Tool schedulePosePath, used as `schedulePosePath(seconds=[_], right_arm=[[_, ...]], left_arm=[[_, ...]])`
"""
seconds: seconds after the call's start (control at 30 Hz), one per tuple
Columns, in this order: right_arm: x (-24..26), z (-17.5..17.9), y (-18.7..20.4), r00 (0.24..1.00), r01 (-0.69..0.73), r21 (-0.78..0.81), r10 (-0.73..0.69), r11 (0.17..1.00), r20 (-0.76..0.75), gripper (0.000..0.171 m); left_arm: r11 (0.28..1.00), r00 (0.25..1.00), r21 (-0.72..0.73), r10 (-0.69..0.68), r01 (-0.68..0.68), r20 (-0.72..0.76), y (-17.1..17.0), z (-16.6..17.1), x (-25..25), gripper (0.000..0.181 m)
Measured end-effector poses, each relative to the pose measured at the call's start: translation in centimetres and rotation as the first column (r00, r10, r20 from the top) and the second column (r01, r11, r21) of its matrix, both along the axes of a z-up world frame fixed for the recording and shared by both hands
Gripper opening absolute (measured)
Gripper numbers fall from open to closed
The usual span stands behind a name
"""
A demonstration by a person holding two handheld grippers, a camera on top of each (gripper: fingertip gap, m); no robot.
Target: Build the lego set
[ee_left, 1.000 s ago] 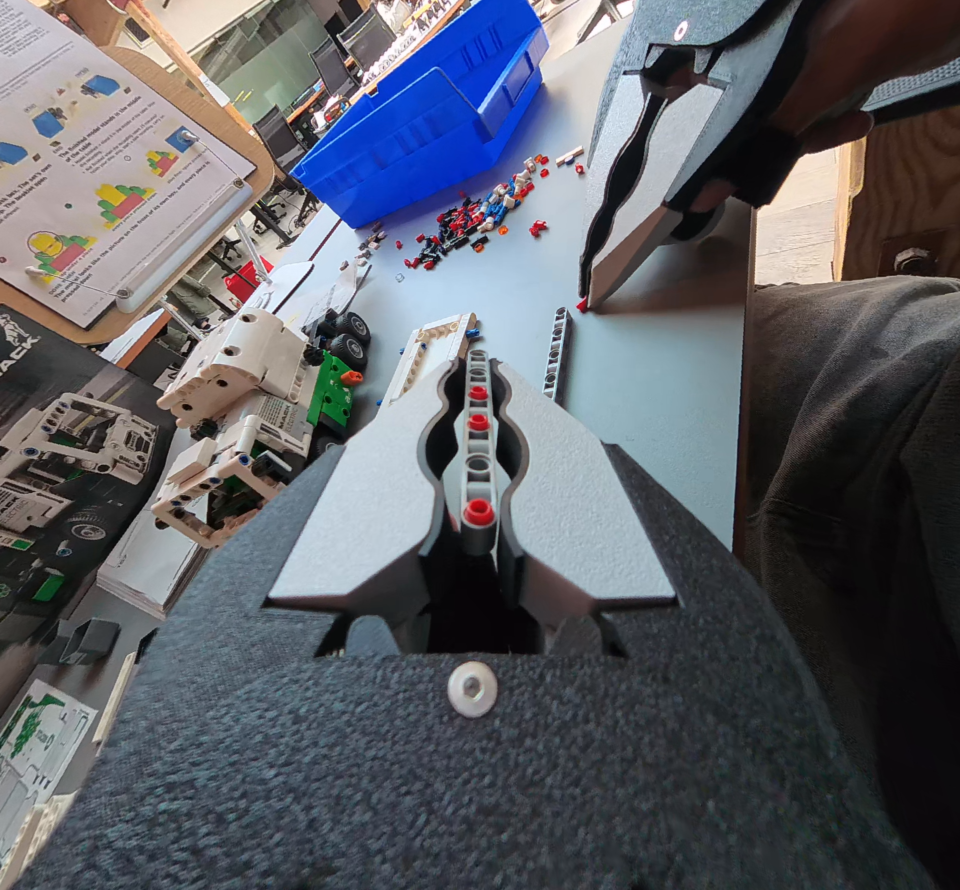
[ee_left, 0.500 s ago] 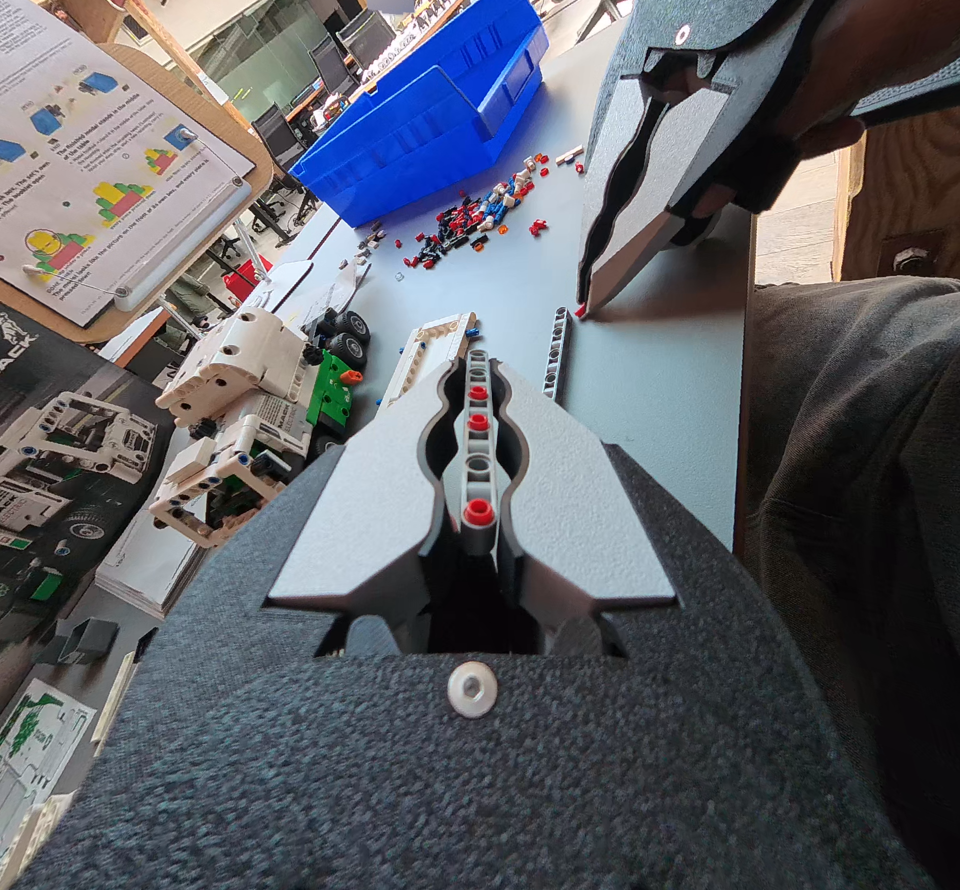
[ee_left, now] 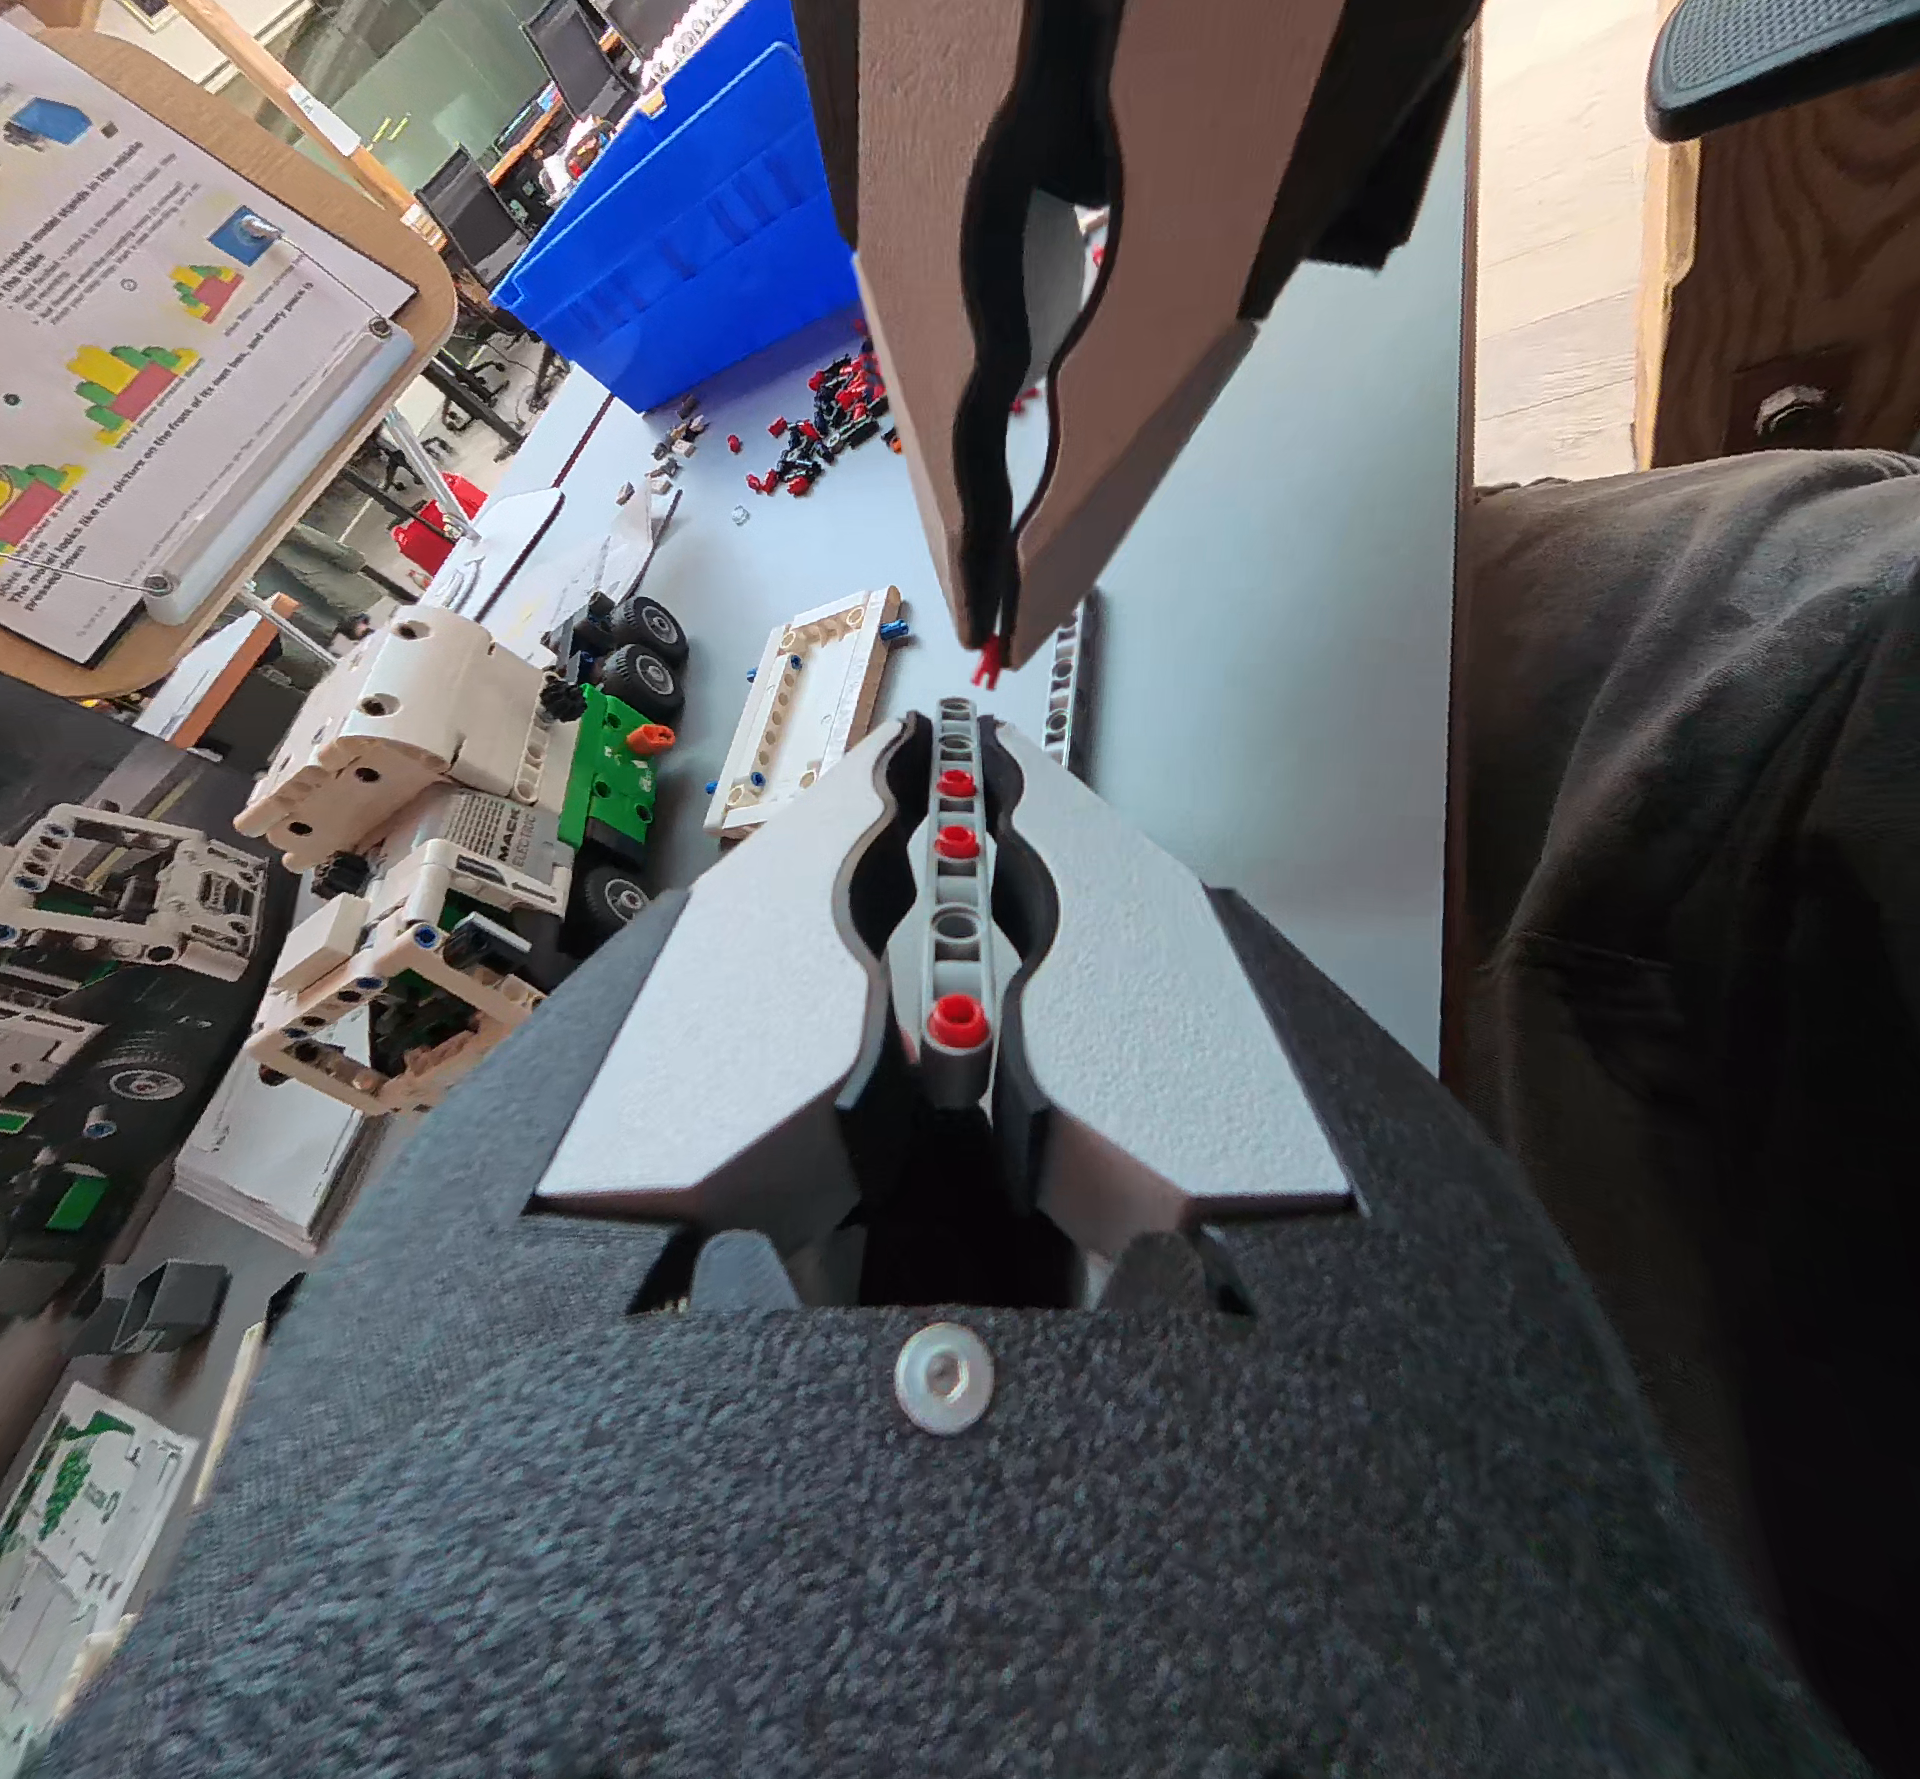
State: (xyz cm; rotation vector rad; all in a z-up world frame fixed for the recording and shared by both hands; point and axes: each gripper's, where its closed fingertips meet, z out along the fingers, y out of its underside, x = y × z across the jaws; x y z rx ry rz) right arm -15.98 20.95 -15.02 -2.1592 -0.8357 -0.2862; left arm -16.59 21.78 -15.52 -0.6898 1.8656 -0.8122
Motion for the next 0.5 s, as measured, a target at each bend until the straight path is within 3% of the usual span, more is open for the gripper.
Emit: schedulePosePath(seconds=[0.5], right_arm=[[-0.4,-1.2,0.7,0.986,0.155,-0.098,-0.160,0.983,-0.047,0.003]], left_arm=[[0.961,0.992,0.252,0.106,-0.118,0.061,0.6,-1.3,0.4,0.007]])
